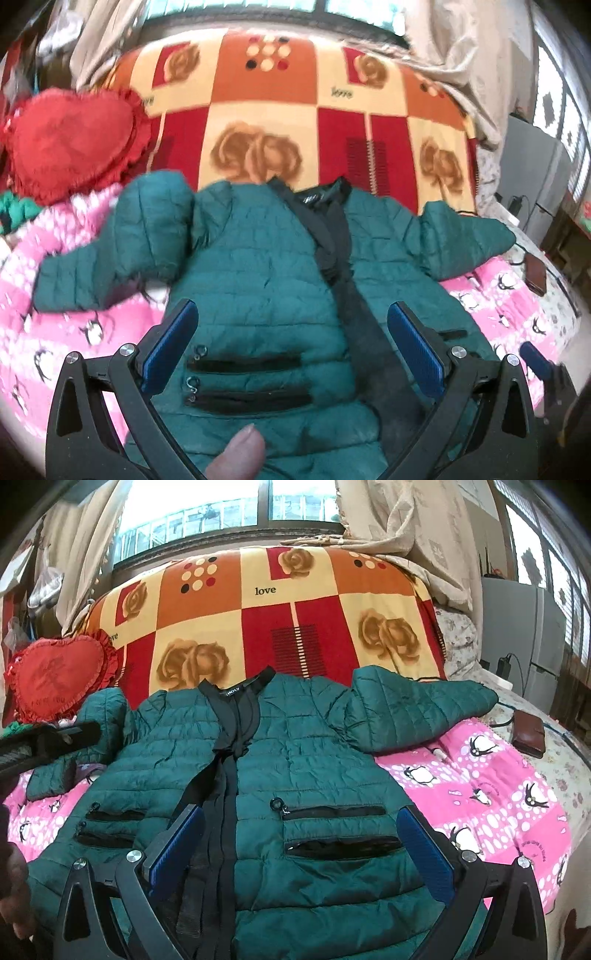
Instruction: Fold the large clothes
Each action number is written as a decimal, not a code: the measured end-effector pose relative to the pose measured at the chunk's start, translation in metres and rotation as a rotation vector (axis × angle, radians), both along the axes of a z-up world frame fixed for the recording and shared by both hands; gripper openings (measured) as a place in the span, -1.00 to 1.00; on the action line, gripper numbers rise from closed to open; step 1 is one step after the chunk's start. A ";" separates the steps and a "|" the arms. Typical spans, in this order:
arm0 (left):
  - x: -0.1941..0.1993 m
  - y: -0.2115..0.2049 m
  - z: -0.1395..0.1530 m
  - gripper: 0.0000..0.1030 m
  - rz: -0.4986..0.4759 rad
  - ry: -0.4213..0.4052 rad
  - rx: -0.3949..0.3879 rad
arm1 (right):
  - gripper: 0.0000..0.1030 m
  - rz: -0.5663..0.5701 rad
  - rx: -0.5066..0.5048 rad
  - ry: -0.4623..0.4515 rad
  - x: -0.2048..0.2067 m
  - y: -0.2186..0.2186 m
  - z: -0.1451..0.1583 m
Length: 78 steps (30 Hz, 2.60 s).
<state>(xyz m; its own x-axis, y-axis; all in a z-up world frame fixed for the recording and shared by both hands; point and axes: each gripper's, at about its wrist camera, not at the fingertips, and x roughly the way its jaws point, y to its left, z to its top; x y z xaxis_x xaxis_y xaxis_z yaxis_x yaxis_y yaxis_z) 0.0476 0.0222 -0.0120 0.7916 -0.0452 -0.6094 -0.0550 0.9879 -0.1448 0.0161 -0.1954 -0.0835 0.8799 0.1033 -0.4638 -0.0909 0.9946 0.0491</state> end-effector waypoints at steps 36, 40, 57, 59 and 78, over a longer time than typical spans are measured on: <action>-0.011 -0.002 -0.035 0.99 0.005 0.043 0.020 | 0.99 -0.019 0.035 -0.007 -0.003 -0.007 0.002; -0.013 -0.001 -0.034 0.99 0.002 0.029 0.009 | 0.99 -0.016 0.029 -0.003 -0.003 -0.006 0.002; -0.013 0.010 -0.035 0.99 0.033 0.036 -0.047 | 0.99 -0.028 -0.012 -0.004 -0.002 0.001 0.003; -0.014 0.010 -0.035 0.99 0.034 0.035 -0.049 | 0.99 -0.026 -0.016 -0.004 -0.002 0.001 0.003; -0.013 0.010 -0.037 0.99 0.039 0.040 -0.041 | 0.99 -0.025 -0.019 -0.003 -0.001 0.002 0.002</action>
<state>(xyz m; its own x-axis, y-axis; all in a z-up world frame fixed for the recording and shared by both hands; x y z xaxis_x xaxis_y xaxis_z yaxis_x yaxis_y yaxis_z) 0.0350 0.0323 -0.0491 0.7682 -0.0409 -0.6389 -0.0995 0.9782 -0.1823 0.0153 -0.1930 -0.0810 0.8836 0.0727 -0.4626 -0.0661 0.9974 0.0304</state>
